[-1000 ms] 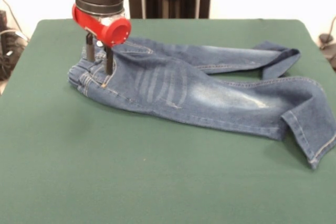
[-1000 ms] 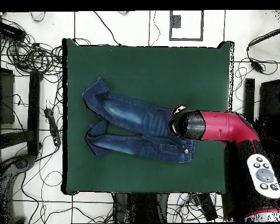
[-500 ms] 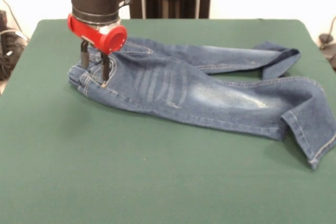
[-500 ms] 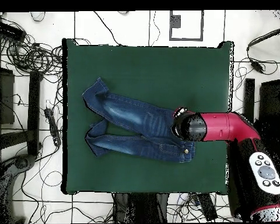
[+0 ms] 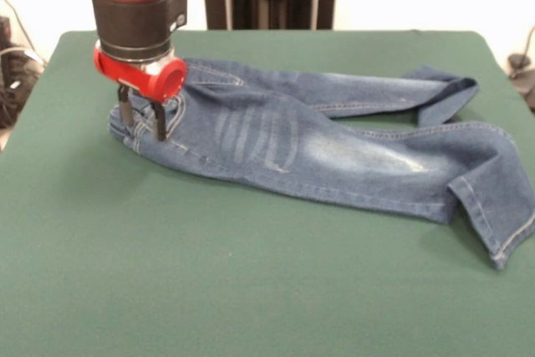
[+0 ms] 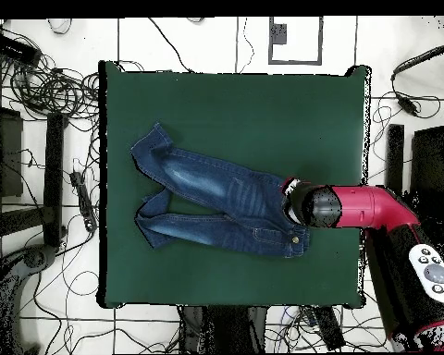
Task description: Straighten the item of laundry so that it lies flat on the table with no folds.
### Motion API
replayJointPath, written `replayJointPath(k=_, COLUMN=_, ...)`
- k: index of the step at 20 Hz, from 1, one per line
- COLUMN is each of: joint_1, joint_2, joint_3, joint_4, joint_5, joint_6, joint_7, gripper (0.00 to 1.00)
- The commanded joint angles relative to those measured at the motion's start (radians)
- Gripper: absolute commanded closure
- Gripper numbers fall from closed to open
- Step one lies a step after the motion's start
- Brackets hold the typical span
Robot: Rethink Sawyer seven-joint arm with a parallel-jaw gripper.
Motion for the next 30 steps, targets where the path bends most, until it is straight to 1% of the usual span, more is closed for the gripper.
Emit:
replayJointPath(k=1, joint_1=0.033, joint_2=0.047, joint_3=0.142, joint_4=0.138, joint_5=-0.005, joint_6=0.119, joint_7=-0.327, gripper=0.00)
replayJointPath(k=5, joint_1=0.035, joint_2=0.029, joint_3=0.126, joint_4=0.146, joint_5=-0.021, joint_6=0.122, joint_7=-0.343, gripper=0.00)
replayJointPath(k=7, joint_1=0.028, joint_2=0.045, joint_3=0.128, joint_4=0.142, joint_5=-0.009, joint_6=0.149, joint_7=-0.357, gripper=0.00)
replayJointPath(k=11, joint_1=0.030, joint_2=0.059, joint_3=0.123, joint_4=0.141, joint_5=-0.006, joint_6=0.156, joint_7=-0.359, gripper=0.00)
replayJointPath(k=16, joint_1=0.034, joint_2=0.070, joint_3=0.115, joint_4=0.144, joint_5=-0.029, joint_6=0.129, joint_7=-0.350, gripper=0.00)
replayJointPath(k=18, joint_1=0.049, joint_2=0.063, joint_3=0.099, joint_4=0.147, joint_5=-0.050, joint_6=0.106, joint_7=-0.330, gripper=0.00)
replayJointPath(k=27, joint_1=0.065, joint_2=0.095, joint_3=0.099, joint_4=0.141, joint_5=-0.056, joint_6=0.062, joint_7=-0.293, gripper=0.00)
replayJointPath(k=30, joint_1=0.075, joint_2=0.100, joint_3=0.082, joint_4=0.134, joint_5=-0.071, joint_6=0.052, joint_7=-0.279, gripper=0.00)
